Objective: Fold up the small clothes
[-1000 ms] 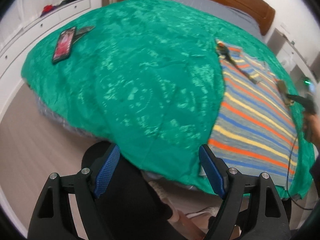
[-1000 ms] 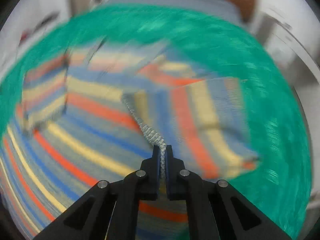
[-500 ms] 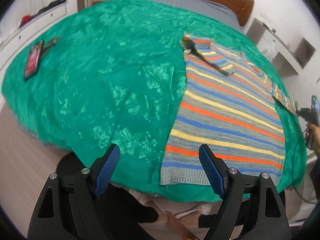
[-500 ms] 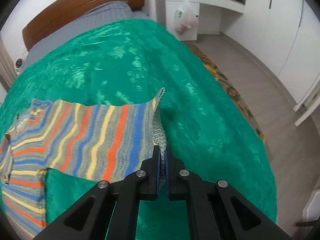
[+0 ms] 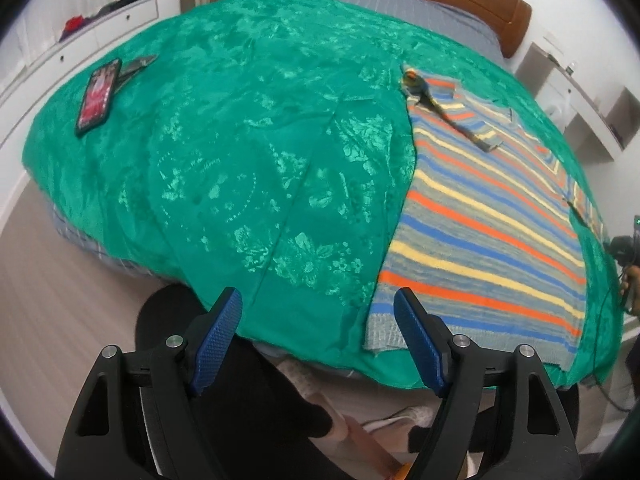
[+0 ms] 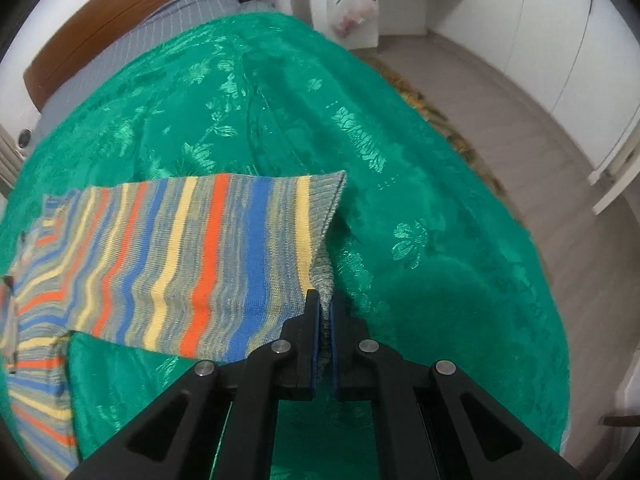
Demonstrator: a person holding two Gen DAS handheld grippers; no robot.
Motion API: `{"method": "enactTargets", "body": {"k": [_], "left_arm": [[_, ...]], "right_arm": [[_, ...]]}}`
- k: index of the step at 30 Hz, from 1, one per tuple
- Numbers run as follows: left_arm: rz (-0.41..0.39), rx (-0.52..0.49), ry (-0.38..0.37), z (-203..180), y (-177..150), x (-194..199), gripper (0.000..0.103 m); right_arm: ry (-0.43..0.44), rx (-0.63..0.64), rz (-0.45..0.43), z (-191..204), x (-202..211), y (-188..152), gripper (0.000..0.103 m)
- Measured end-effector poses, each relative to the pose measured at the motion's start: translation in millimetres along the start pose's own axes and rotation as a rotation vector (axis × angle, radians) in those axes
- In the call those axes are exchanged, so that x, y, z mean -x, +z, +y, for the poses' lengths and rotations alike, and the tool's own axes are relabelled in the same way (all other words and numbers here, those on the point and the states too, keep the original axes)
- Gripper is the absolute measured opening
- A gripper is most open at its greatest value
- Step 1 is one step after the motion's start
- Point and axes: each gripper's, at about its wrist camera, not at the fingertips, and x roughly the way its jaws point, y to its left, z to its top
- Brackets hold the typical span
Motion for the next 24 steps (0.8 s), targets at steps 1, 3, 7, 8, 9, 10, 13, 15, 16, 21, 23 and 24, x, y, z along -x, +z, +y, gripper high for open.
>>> {"method": "enactTargets", "body": {"k": [1,3,7,8,9,10,13,15,16,21,23,24], "left_arm": [[-0.006,-0.01,0.005,-1,0,1,0.081],[-0.009,-0.033,0.016,-4,1,0,0.082],[0.01,-0.068,0.002,-14,8,-8,0.082],[0.013,-0.079,-0.009,-19,13,-10,0.082],[0.011,-0.094,-0.026,-25,20,-9,0.082],[0.004,-0.117,-0.045,-33,29,-8,0.082],[-0.045,-0.197,-0.088,-59,58,3,0.082],[-0.094,-0.287,-0.097,-81,85,13,0.083],[-0.119,-0.329,-0.101,-91,96,17,0.085],[-0.133,-0.684,-0.219,-175,146,-15,0.095],[-0.12,-0.797,-0.196,-207,153,-49,0.09],[-0.097,-0.847,-0.157,-224,154,-71,0.082]], "right_arm": [[0.009,-0.012,0.005,-5,5,1,0.015],[-0.023,-0.007,-0.02,-9,18,1,0.019],[0.063,0.071,-0.087,12,45,-2,0.019],[0.098,0.086,-0.09,18,46,-3,0.021],[0.134,0.103,-0.089,26,45,-6,0.024],[0.143,0.12,-0.081,32,40,-11,0.035],[0.057,0.161,-0.014,35,15,-26,0.047],[-0.036,0.173,-0.022,28,12,-38,0.047],[-0.056,0.175,-0.056,26,23,-45,0.047],[0.028,0.179,-0.171,21,87,-96,0.05],[0.066,0.176,-0.191,21,106,-122,0.053],[0.079,0.179,-0.2,20,117,-142,0.053]]}}
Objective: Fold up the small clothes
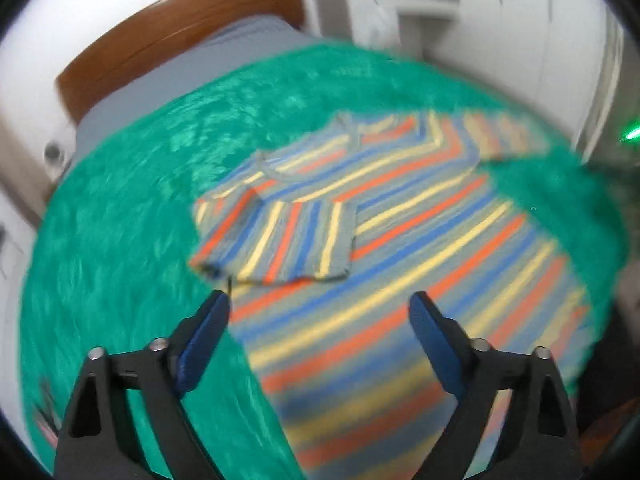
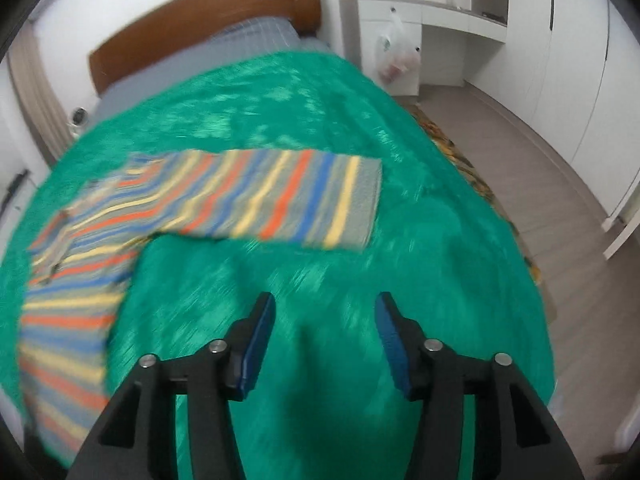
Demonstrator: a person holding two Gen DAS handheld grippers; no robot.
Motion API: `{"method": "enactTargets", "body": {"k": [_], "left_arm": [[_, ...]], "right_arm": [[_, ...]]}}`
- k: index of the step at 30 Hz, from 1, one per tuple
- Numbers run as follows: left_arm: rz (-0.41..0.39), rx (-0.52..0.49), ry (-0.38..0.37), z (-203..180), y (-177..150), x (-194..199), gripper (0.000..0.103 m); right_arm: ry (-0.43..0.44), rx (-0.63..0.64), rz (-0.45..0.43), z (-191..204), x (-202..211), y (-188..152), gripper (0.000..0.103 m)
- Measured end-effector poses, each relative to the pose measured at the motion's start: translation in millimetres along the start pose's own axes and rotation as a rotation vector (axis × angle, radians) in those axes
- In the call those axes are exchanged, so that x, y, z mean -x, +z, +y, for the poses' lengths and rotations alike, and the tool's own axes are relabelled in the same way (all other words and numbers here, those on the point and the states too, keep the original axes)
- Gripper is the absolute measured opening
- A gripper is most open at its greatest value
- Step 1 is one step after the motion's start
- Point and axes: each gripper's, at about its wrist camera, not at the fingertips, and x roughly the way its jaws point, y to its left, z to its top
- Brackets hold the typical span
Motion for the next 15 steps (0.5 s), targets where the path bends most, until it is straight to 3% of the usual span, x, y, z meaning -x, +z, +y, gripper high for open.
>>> {"method": "enactTargets", "body": {"k": [2,7,10,11,12,13,15], "left_arm": [[0.082,-0.036,-0.032,-7,16,-45,0.07],[0.205,-0.064,-0.059,-17,25,-107,0.07],[0.232,-0.044,-0.074,-14,21,-122,0.065],[0.23,-0.012,-0.096,-9,20,-123,0.049],[0.226,0.017,-0.113,-5,20,-122,0.017],[0.221,0.032,-0.108,-2,22,-121,0.003],[0.178,0.1,-0.12,13,24,-108,0.003]], "right_arm": [[0.011,0.003,-0.001,5,13,-19,0.053],[0.025,-0.034,-0.006,16,47,-79,0.053],[0.052,-0.062,0.028,24,43,-94,0.053],[0.059,-0.064,0.04,25,42,-96,0.053],[0.061,-0.058,0.053,28,41,-101,0.053],[0.059,-0.048,0.056,31,42,-104,0.053],[0.062,-0.045,0.049,35,44,-106,0.053]]}}
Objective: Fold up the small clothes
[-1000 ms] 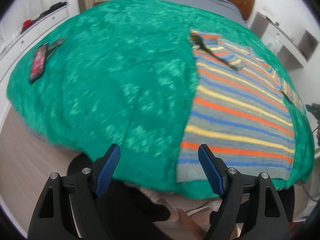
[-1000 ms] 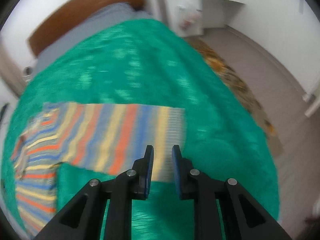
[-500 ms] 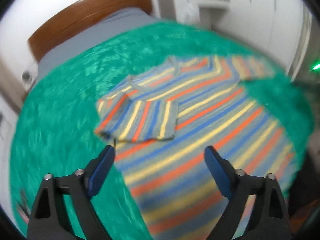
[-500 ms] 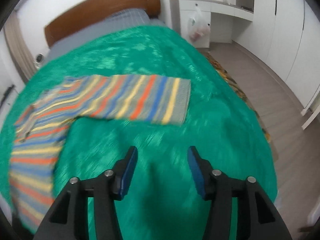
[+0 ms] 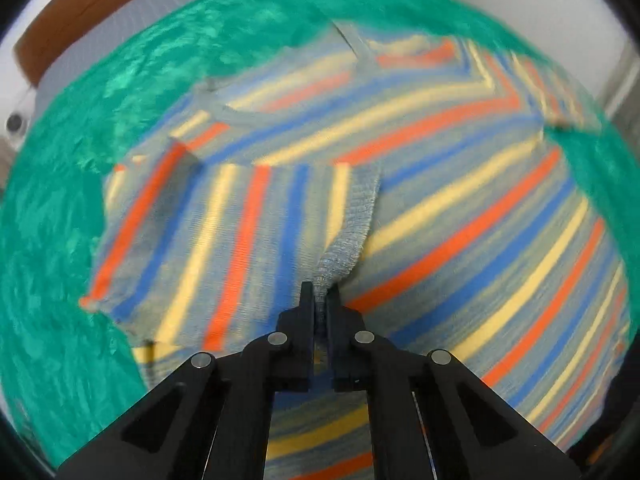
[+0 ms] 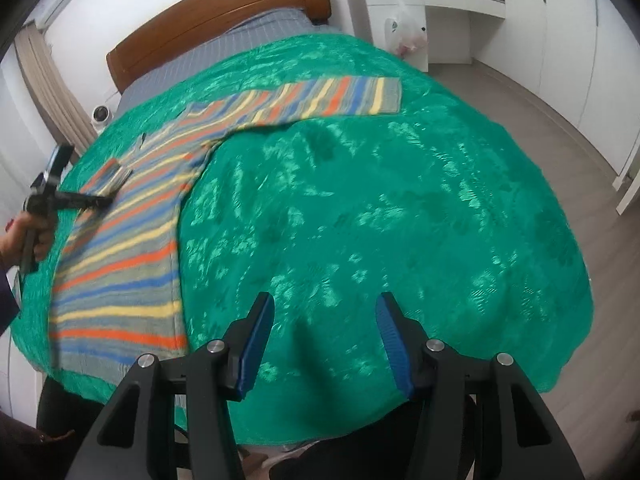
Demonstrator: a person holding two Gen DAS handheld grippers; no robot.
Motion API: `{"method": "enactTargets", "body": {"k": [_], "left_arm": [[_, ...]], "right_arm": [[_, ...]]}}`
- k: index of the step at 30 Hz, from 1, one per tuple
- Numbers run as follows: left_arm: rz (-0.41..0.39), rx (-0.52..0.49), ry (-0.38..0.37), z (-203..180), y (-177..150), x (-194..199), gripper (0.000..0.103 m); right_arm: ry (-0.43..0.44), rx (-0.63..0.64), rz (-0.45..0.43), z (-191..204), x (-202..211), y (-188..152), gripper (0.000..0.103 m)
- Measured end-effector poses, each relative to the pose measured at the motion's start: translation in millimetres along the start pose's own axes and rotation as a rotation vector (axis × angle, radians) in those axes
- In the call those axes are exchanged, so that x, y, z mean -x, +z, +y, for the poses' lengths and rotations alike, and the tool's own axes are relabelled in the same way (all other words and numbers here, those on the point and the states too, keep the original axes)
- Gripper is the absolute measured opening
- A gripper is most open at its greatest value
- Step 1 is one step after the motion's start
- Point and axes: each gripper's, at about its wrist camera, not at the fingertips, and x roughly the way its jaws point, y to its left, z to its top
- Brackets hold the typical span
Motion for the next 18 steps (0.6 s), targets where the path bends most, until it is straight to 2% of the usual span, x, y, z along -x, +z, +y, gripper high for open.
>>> {"method": "enactTargets", "body": {"k": [2,4,6,7,9,12,13,18], "left_arm": [[-0.077,0.106,-0.007,28,-1,27,0.003],[-0.158,0.262,0.001,73,-11,58,0.003],[-0.22,0.449,0.055,130,-36,85,0.003],[-0.236,0.536,0.11,159,-53,96,0.003],[-0.226,0.658,0.219,201,-84,106,0.003],[-0.155,0.791,0.349,244,-130,106,0.003],[-0.132,0.817,0.368,251,-143,103,0.002],[-0.056,0.922,0.339,260,-185,73,0.002]], "right_arm": [[0.01,-0.007,-0.015,4,6,-1,0.053],[0.022,-0.006,-0.044,10,14,1,0.053],[0.031,0.006,-0.071,18,20,0,0.053],[0.035,0.012,-0.08,22,22,1,0.053],[0.048,0.025,-0.088,30,23,1,0.053],[0.068,0.031,-0.071,40,16,0,0.053],[0.076,0.03,-0.064,43,13,0,0.053],[0.106,0.05,-0.042,65,7,-3,0.053]]}}
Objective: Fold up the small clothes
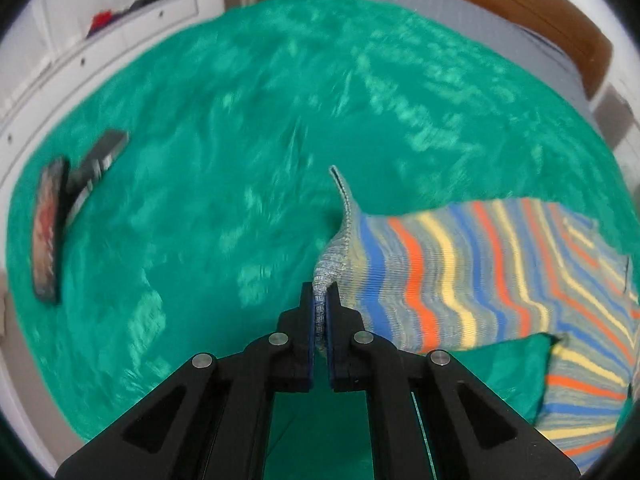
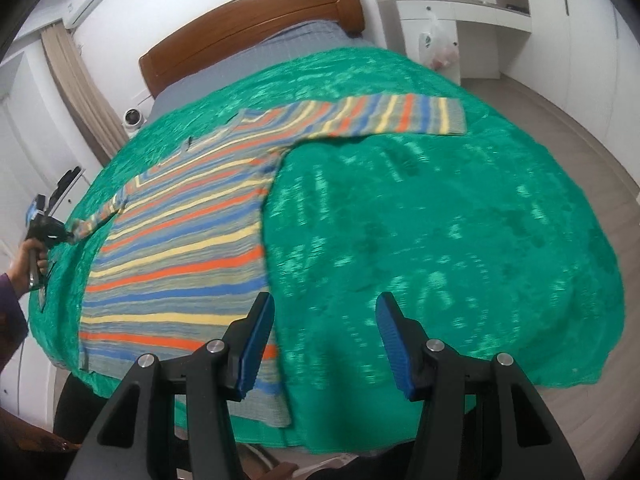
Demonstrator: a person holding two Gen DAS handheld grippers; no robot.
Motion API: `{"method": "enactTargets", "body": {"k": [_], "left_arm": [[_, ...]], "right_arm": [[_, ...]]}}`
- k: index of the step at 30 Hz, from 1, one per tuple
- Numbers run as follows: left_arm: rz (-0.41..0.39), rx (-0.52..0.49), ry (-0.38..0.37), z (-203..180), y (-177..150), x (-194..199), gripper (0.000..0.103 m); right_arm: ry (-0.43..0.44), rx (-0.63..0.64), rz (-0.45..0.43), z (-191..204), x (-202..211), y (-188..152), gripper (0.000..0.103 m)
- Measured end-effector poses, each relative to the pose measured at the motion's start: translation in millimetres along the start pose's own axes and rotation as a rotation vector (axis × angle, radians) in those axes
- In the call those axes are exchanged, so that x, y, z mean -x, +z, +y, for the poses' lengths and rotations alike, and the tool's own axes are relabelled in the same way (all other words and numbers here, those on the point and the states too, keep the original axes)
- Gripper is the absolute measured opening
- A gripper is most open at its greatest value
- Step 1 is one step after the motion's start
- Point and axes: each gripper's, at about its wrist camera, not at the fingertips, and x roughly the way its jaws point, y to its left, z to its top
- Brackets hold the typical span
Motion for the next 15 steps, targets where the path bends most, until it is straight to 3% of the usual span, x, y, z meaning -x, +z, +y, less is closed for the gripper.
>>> {"method": "enactTargets", "body": {"k": [15], "left_arm": [[0.01,0.09,-0.059,16,-18,-21,0.003]], "right_arm": [[-0.026,0.037,0.02,15,2,-7,0.053]]}}
